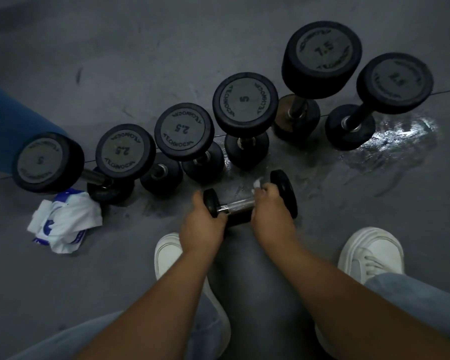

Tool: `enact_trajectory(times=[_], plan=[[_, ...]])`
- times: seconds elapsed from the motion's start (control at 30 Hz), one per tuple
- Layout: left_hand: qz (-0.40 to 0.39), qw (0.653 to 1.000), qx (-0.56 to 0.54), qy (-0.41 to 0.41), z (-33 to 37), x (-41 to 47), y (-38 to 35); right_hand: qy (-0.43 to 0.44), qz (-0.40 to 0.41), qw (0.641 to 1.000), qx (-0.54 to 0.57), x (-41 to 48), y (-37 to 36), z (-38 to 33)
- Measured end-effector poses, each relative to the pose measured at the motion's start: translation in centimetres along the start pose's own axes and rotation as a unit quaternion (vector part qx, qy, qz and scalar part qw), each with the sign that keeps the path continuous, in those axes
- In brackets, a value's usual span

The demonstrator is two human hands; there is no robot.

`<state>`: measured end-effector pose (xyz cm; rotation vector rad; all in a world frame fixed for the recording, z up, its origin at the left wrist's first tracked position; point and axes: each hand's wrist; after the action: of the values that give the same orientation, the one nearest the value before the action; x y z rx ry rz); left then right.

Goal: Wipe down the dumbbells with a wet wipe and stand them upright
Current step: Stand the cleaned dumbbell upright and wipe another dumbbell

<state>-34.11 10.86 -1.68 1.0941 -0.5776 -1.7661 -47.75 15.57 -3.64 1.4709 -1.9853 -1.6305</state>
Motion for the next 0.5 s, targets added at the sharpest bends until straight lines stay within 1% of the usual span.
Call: enact_trajectory(times=[0.03,0.07,0.1,0.13,0.17,0.2,0.23,0.27,0.4,0.5], plan=[[0.009,1.0,-0.006,-0.007,0.2,-0.5,-0.4,0.002,-0.024,1.0,0.006,-0.4,-0.4,-0.4],[0.002,1.0,-0.021,-0.02,0.1,-0.9,-0.8,0.017,-0.074,0.997,0.016,-1.0,-0.5,-0.9],[-0.015,0.999,-0.038,-0.028,-0.1,-1.0,-1.2,0.066,-0.123,0.99,-0.001,-1.3,-0.5,-1.0],[-0.031,0.998,-0.046,-0.031,-0.3,-0.9,-1.3,0.107,-0.15,0.983,-0.018,-1.1,-0.3,-0.7],[-0.043,0.998,-0.043,-0.031,-0.5,-0.7,-1.3,0.114,-0.137,0.984,-0.025,-0.4,0.0,-0.2],[-0.046,0.998,-0.037,-0.031,-0.7,-0.6,-1.3,0.077,-0.114,0.99,-0.004,0.4,0.4,0.3],[-0.047,0.998,-0.032,-0.03,-0.7,-0.6,-1.2,0.044,-0.077,0.996,-0.007,1.1,0.7,0.7],[-0.045,0.998,-0.026,-0.031,-0.6,-0.5,-1.1,0.022,-0.061,0.998,-0.02,1.3,0.7,0.6],[-0.044,0.998,-0.043,-0.029,-0.2,-0.3,-0.7,0.001,-0.058,0.994,-0.094,0.2,0.1,-0.7],[-0.048,0.998,-0.031,-0.029,-0.4,-0.1,-0.7,-0.01,-0.016,0.994,-0.108,2.2,1.6,-0.6]])
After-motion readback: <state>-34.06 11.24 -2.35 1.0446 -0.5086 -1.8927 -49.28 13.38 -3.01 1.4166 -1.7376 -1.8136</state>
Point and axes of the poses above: each hand's wrist, its own x-axis towards the middle knuckle, its own y-axis out of the back of the hand, z = x × y, and after that the axes turned 10 degrees about -y, right-handed
